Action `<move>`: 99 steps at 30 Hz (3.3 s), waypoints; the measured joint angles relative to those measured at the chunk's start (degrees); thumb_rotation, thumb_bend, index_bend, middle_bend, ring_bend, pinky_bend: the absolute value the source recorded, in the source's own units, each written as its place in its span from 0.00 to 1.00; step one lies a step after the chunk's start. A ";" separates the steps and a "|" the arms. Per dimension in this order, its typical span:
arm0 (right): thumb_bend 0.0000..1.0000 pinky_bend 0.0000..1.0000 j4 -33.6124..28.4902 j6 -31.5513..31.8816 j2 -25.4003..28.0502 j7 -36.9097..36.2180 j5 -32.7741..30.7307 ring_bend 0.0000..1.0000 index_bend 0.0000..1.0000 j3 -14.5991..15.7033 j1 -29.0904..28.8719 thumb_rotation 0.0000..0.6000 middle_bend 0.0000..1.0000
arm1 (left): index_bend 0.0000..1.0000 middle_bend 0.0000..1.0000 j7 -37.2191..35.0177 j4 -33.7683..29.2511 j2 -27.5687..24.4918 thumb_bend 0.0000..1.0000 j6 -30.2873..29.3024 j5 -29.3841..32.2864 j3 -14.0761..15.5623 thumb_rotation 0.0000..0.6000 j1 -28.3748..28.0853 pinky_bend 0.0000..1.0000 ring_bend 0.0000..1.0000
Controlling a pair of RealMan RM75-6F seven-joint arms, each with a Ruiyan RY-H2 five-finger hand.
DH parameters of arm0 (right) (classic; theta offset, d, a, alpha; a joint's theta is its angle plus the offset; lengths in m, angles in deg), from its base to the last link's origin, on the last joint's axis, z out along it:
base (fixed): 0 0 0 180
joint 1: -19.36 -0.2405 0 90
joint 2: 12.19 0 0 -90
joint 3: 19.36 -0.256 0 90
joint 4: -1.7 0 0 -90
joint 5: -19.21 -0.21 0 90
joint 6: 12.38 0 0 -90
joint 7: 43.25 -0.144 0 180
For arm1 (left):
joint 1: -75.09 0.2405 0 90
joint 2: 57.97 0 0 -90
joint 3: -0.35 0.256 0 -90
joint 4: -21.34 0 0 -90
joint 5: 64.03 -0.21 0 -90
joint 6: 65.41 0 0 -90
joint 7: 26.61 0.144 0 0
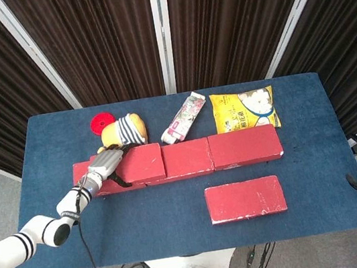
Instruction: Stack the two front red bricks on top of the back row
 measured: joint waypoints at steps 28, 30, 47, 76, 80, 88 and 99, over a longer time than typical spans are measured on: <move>0.24 0.00 0.19 -0.36 0.28 -0.70 -0.14 0.00 0.00 0.07 0.04 1.00 0.00 | 0.00 0.00 -2.14 -1.32 -1.04 0.00 -1.14 -2.51 -0.63 1.00 0.20 0.00 0.00; 0.24 0.00 0.16 -0.36 0.31 -0.67 -0.16 0.00 0.00 0.05 0.04 1.00 0.00 | 0.00 0.00 -2.08 -1.59 -1.24 0.00 -1.28 -2.49 -0.64 1.00 0.22 0.00 0.00; 0.24 0.00 -0.36 0.76 0.67 -0.67 0.48 0.00 0.00 -0.02 0.35 1.00 0.00 | 0.00 0.00 -1.17 -6.87 -5.21 0.00 -5.06 -2.85 -0.94 1.00 1.58 0.00 0.00; 0.00 0.00 -18.12 -14.51 4.13 14.84 12.74 0.00 0.00 5.29 -9.21 1.00 0.00 | 0.00 0.00 15.05 -23.32 -17.83 0.00 -49.75 -13.08 11.03 1.00 33.36 0.00 0.00; 0.00 0.00 -20.31 -20.75 2.20 19.83 9.58 0.00 0.00 5.18 -12.70 1.00 0.00 | 0.00 0.00 12.76 -21.89 -17.51 0.00 -51.24 -14.53 11.76 1.00 35.92 0.00 0.00; 0.00 0.00 -20.90 -27.88 -3.34 29.03 -2.10 0.00 0.00 4.00 -17.51 1.00 0.00 | 0.00 0.00 9.22 -18.94 -16.72 0.00 -51.77 -15.97 11.94 1.00 38.32 0.00 0.00; 0.00 0.00 -19.06 -30.69 -9.64 36.79 -13.06 0.00 0.00 3.36 -22.76 1.00 0.00 | 0.00 0.00 7.33 -15.34 -15.12 0.00 -51.14 -17.20 11.03 1.00 40.09 0.00 0.00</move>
